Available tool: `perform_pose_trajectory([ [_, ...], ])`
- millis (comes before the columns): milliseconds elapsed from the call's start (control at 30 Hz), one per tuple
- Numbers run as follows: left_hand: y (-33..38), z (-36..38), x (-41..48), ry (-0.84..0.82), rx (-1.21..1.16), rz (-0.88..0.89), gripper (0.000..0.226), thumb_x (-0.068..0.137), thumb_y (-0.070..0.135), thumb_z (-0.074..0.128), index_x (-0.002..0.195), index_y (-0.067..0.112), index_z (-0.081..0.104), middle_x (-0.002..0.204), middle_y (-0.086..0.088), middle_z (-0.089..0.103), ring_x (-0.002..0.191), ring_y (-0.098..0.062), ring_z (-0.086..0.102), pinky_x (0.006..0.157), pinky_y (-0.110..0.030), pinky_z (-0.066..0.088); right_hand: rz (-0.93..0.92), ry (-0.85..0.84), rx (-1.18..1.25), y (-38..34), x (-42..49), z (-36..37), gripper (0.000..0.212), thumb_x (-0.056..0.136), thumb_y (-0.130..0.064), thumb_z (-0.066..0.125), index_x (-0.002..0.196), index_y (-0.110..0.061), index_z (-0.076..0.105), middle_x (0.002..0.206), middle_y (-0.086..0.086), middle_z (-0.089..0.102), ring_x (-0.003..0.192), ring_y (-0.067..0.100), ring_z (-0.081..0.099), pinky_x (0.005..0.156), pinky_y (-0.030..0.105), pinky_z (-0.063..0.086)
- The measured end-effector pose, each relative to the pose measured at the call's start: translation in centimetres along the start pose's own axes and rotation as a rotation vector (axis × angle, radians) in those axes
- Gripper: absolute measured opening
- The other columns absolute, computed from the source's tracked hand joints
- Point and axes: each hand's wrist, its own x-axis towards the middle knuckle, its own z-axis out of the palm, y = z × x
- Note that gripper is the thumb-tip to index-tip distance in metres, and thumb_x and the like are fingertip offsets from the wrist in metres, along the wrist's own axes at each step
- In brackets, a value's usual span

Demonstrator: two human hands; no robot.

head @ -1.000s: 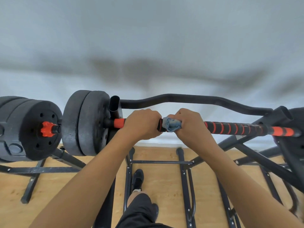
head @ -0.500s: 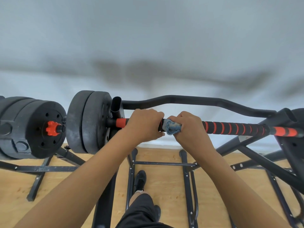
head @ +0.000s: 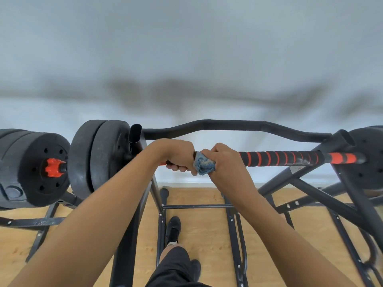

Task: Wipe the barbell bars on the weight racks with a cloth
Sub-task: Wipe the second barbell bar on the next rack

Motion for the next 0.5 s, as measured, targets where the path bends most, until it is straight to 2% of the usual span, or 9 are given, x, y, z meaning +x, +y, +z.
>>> perform_pose_trajectory([
  [67,0.2,-0.1,-0.4,0.013,0.006,0.052,0.028,0.093,0.034,0.076,0.075,0.015,0.067,0.054,0.005,0.062,0.044,-0.009,0.05,0.048,-0.021,0.044,0.002,0.003,0.017,0.1,-0.3,-0.1,0.034,0.09,-0.018,0.073,0.124,-0.014,0.068,0.1,0.001,0.05,0.095,0.018,0.059,0.075,0.023,0.051],
  [100,0.2,0.2,-0.7,0.076,0.038,0.092,0.03,0.09,0.042,0.078,0.075,0.019,0.067,0.057,0.007,0.066,0.048,-0.009,0.057,0.054,-0.022,0.049,0.004,-0.009,0.017,0.2,-0.3,-0.2,0.035,0.09,-0.02,0.074,0.124,-0.015,0.068,0.098,-0.001,0.048,0.096,0.017,0.059,0.076,0.022,0.049],
  [133,0.0,0.6,-0.9,0.182,0.125,0.12,0.033,0.086,0.053,0.079,0.077,0.024,0.068,0.063,0.008,0.07,0.056,-0.008,0.063,0.06,-0.024,0.052,0.007,-0.024,0.008,0.2,-0.1,-0.4,0.036,0.09,-0.022,0.073,0.125,-0.016,0.067,0.098,-0.003,0.046,0.095,0.015,0.057,0.074,0.019,0.046],
  [200,-0.6,2.1,-1.1,0.453,0.455,0.122,0.048,0.076,0.077,0.073,0.089,0.031,0.067,0.078,0.011,0.072,0.074,-0.01,0.066,0.069,-0.029,0.055,0.018,-0.047,-0.03,-0.1,0.5,-0.6,0.032,0.093,-0.026,0.069,0.124,-0.019,0.065,0.099,-0.004,0.044,0.088,0.011,0.05,0.067,0.013,0.037],
  [233,-0.8,3.1,-1.1,0.554,0.587,0.109,0.054,0.075,0.081,0.069,0.097,0.032,0.066,0.085,0.012,0.07,0.08,-0.013,0.066,0.073,-0.031,0.056,0.019,-0.041,-0.035,-0.3,0.7,-0.6,0.03,0.094,-0.025,0.067,0.123,-0.019,0.065,0.098,-0.004,0.044,0.086,0.011,0.048,0.063,0.011,0.033],
  [300,-0.7,4.3,-0.9,0.674,0.648,0.079,0.048,0.086,0.071,0.067,0.103,0.027,0.064,0.089,0.008,0.067,0.081,-0.016,0.064,0.073,-0.031,0.054,0.019,-0.014,-0.025,-0.6,0.6,-0.5,0.027,0.096,-0.024,0.065,0.122,-0.018,0.065,0.1,-0.002,0.046,0.085,0.01,0.047,0.063,0.012,0.033],
  [367,-0.2,4.2,-0.6,0.673,0.576,0.041,0.034,0.095,0.055,0.064,0.103,0.022,0.068,0.085,0.005,0.066,0.074,-0.015,0.062,0.071,-0.028,0.052,0.026,-0.005,0.012,-0.7,0.1,-0.3,0.031,0.097,-0.024,0.064,0.128,-0.017,0.062,0.107,0.003,0.051,0.089,0.009,0.047,0.073,0.015,0.04],
  [400,-0.1,3.7,-0.4,0.612,0.522,0.032,0.032,0.095,0.053,0.066,0.1,0.021,0.069,0.083,0.005,0.067,0.071,-0.014,0.062,0.072,-0.029,0.054,0.03,0.005,0.024,-0.7,-0.1,-0.3,0.033,0.097,-0.024,0.064,0.13,-0.016,0.061,0.111,0.004,0.052,0.091,0.009,0.046,0.076,0.016,0.04],
  [500,0.2,1.5,-0.1,0.284,0.307,0.017,0.028,0.089,0.044,0.078,0.086,0.018,0.069,0.07,0.002,0.067,0.056,-0.014,0.061,0.061,-0.027,0.056,0.037,0.019,0.049,-0.5,-0.6,-0.2,0.035,0.095,-0.017,0.066,0.13,-0.015,0.063,0.109,0.004,0.052,0.093,0.012,0.049,0.075,0.017,0.041],
])
